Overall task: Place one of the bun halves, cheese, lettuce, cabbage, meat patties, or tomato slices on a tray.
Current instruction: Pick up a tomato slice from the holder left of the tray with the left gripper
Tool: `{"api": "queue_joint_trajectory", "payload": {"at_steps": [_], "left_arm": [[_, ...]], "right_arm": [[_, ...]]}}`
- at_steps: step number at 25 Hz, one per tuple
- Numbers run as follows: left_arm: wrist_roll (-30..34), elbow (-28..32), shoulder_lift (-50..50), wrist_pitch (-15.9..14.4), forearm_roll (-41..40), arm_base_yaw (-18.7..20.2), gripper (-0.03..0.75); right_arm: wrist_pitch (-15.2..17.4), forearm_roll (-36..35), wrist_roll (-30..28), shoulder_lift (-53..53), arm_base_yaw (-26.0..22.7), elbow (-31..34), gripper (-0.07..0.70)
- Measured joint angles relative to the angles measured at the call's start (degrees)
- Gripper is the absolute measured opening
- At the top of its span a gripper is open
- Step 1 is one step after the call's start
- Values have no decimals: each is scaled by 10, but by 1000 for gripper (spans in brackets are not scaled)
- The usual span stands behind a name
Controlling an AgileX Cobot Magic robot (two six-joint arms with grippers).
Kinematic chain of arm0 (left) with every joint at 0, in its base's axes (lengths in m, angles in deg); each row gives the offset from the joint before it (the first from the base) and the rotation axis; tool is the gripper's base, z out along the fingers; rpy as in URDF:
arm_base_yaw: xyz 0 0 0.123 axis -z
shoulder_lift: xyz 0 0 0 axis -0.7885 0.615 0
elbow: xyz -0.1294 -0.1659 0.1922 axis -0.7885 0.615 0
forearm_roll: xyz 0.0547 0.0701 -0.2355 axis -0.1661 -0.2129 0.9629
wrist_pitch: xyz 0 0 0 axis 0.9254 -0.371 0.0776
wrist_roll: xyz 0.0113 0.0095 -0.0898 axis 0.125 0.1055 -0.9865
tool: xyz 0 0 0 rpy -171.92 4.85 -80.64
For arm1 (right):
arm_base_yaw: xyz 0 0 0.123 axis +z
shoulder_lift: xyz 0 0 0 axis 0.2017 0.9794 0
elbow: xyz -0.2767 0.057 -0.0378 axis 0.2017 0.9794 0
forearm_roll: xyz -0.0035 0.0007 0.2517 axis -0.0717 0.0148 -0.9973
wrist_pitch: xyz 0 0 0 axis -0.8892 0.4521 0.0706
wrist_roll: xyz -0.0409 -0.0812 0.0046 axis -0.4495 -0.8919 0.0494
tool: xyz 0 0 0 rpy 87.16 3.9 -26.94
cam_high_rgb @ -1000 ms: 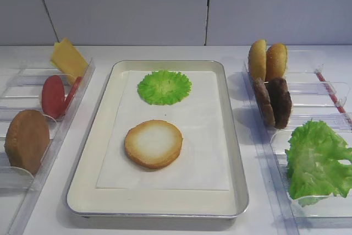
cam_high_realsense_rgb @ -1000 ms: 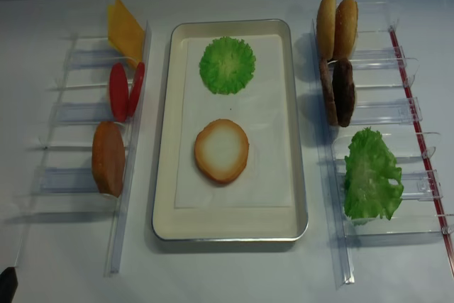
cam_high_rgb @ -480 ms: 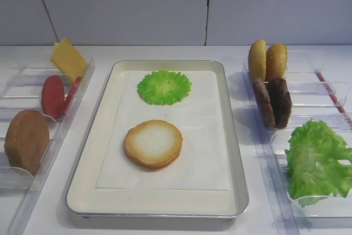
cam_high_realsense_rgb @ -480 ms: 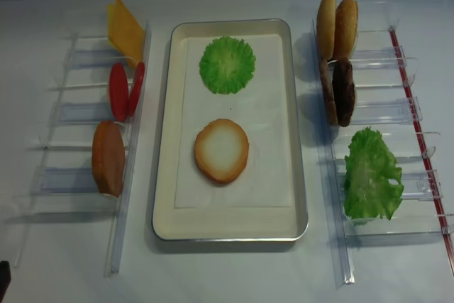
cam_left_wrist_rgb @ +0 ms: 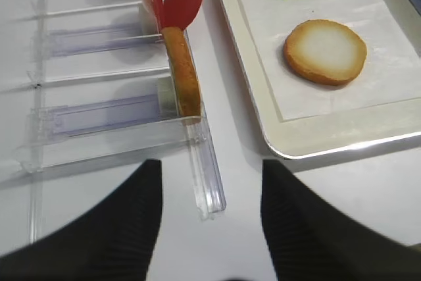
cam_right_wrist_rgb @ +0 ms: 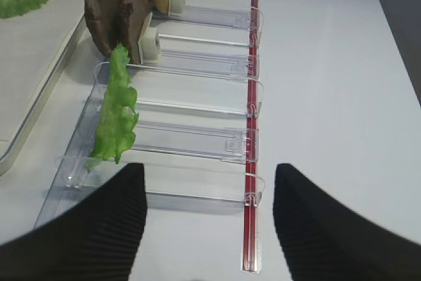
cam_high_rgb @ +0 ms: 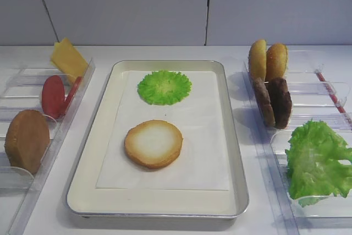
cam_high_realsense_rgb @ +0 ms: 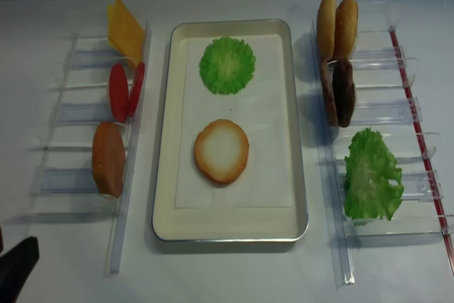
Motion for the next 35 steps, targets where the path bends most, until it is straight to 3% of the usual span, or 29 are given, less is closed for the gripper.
{"api": "queue_joint_trajectory", "payload": {"at_steps": [11,17,27,31,35], "left_arm": [[-25,-88,207,3,18,0,361],[-42,-148,345,-29,34,0,376],[-46,-242,497,-31,34,1,386],[-51,-278,543,-31,15,32,386],[-90,-326,597,-31,-37,94,386]], "right_arm": [[0,2,0,0,0,0,444],[0,2,0,0,0,0,444],[0,2,0,0,0,0,444],[0,3,0,0,0,0,444],[0,3,0,0,0,0,444]]}}
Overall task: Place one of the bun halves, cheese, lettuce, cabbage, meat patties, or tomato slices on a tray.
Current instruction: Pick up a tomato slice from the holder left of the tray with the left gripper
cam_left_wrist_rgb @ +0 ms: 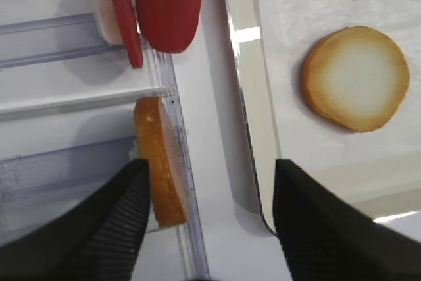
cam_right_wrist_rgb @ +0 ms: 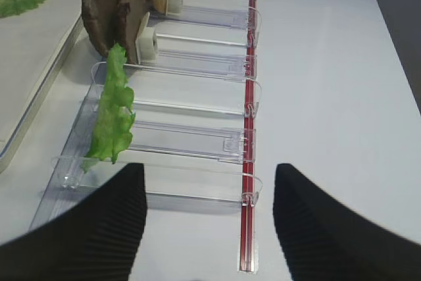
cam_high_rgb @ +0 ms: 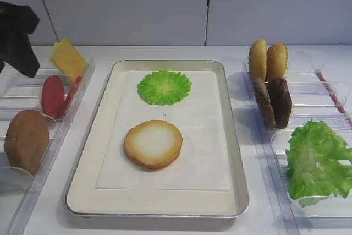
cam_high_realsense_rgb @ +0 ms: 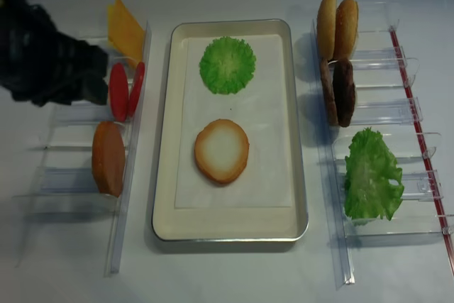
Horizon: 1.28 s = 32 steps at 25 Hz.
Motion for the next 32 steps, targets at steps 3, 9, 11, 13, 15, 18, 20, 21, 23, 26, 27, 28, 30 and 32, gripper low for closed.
{"api": "queue_joint_trajectory", "payload": {"at_steps": [3,9,11,13,15,18,20,21,23,26,27,28,30,32], "left_arm": [[-34,-34,49,0,-49,39,386],[-65,-99,141,0,-82,77,386],[-69,-114,169,2,-83,77,386],[-70,-124,196,4,-86,77,386],[-71,-130,218,5,-94,77,386],[-71,-139,246,5,-107,77,386],[-77,-145,263,6,-116,77,386],[-79,-149,268,6,-119,77,385],[-82,-157,278,7,-120,77,382],[-83,-163,293,8,-123,77,382],[-83,-163,298,8,-124,77,382],[-83,-163,303,8,-124,77,382],[-83,-163,314,9,-124,77,382],[-83,-163,320,14,-124,77,376]], "right_arm": [[0,0,0,0,0,0,444],[0,0,0,0,0,0,444],[0,0,0,0,0,0,444],[0,0,0,0,0,0,444],[0,0,0,0,0,0,444],[0,0,0,0,0,0,444],[0,1,0,0,0,0,444],[0,1,0,0,0,0,444],[0,1,0,0,0,0,444],[0,1,0,0,0,0,444],[0,1,0,0,0,0,444],[0,1,0,0,0,0,444],[0,1,0,0,0,0,444],[0,1,0,0,0,0,444]]}}
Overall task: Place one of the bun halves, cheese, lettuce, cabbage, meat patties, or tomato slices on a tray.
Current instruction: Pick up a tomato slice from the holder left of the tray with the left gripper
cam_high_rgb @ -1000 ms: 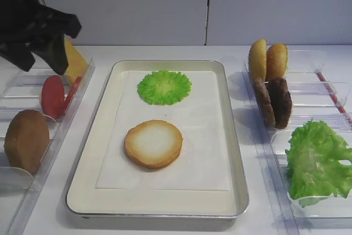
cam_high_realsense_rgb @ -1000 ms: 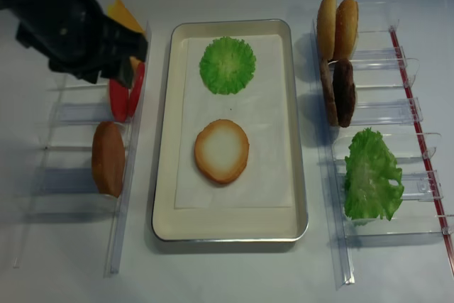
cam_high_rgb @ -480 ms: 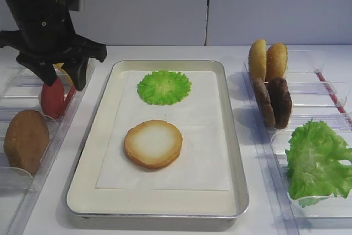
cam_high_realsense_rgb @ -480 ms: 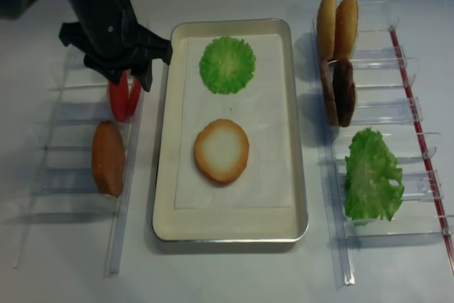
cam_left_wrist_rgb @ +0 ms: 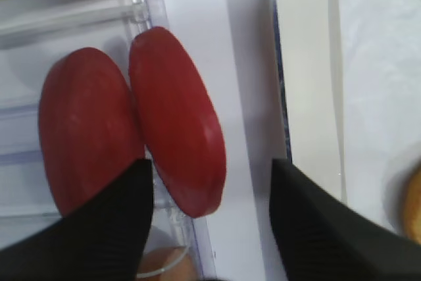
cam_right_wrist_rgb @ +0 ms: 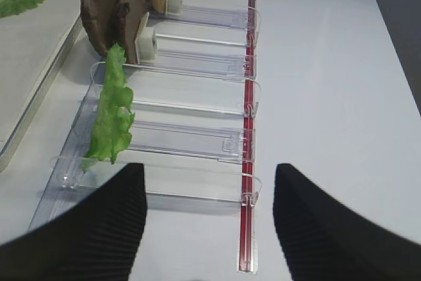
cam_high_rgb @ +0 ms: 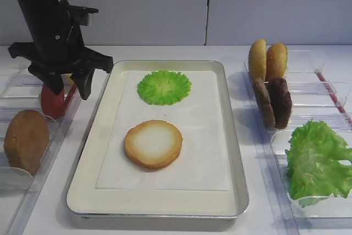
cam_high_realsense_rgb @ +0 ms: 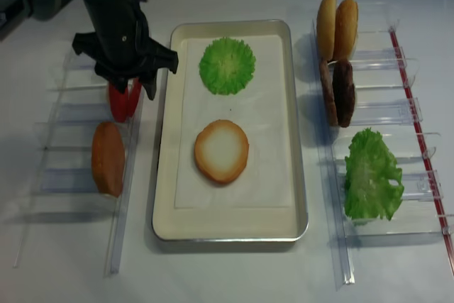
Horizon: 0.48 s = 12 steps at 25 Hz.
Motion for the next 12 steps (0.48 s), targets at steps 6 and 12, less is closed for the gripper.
{"api": "queue_joint_trajectory", "payload": {"at_steps": [6,12], "left_arm": [[0,-1,8,12,-4,0,270],[-12,-1,10,18,-40,0,137]], "right_arm": [[0,0,0,0,0,0,444],[0,0,0,0,0,0,444]]}}
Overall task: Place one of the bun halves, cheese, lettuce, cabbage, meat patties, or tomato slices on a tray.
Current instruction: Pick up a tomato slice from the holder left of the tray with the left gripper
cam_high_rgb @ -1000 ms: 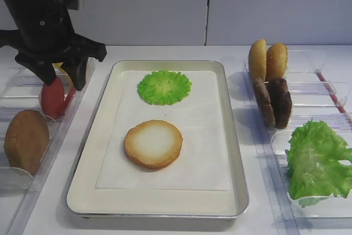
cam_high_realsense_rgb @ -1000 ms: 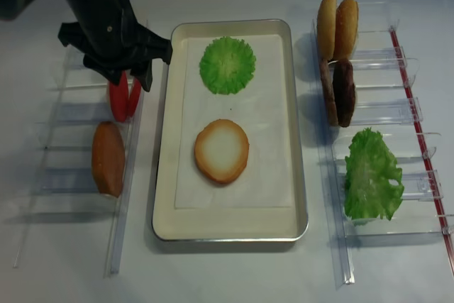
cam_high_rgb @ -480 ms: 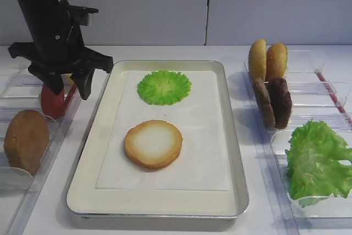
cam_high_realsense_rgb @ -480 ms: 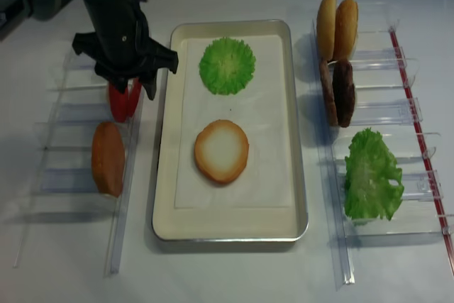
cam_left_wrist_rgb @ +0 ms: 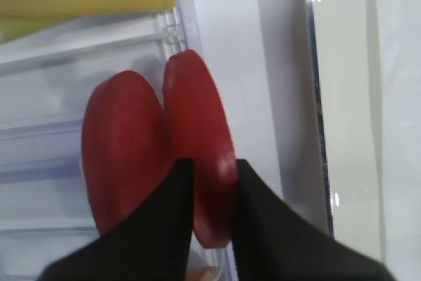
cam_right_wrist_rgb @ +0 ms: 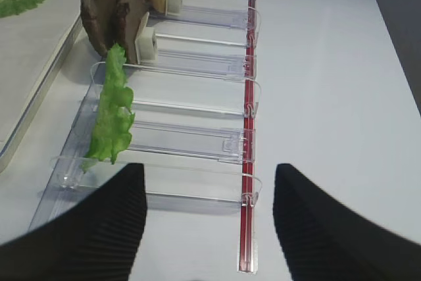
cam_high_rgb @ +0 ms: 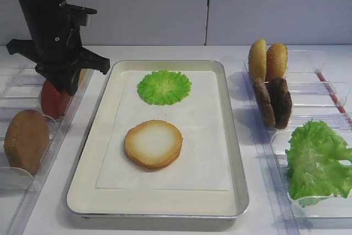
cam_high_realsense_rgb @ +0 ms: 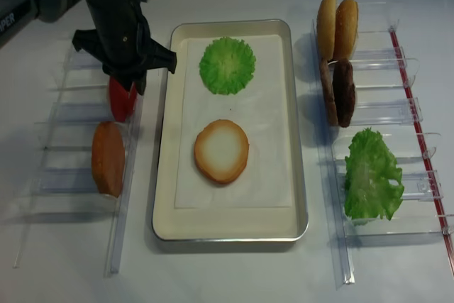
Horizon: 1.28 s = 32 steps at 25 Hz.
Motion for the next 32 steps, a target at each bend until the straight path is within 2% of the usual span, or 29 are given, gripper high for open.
{"api": "queue_joint_trajectory", "payload": {"at_steps": [5,16,22,32], "left_arm": [[-3,0,0,0,-11,0,35],[4,-18,0,-21,-11,0,34],[10,-40,-36,-23,-5,1,34],[59,-23,-148,-27,124,1,34]], "right_arm": [[0,0,0,0,0,0,444],[0,0,0,0,0,0,444],[0,0,0,0,0,0,444],[0,0,0,0,0,0,444]]}}
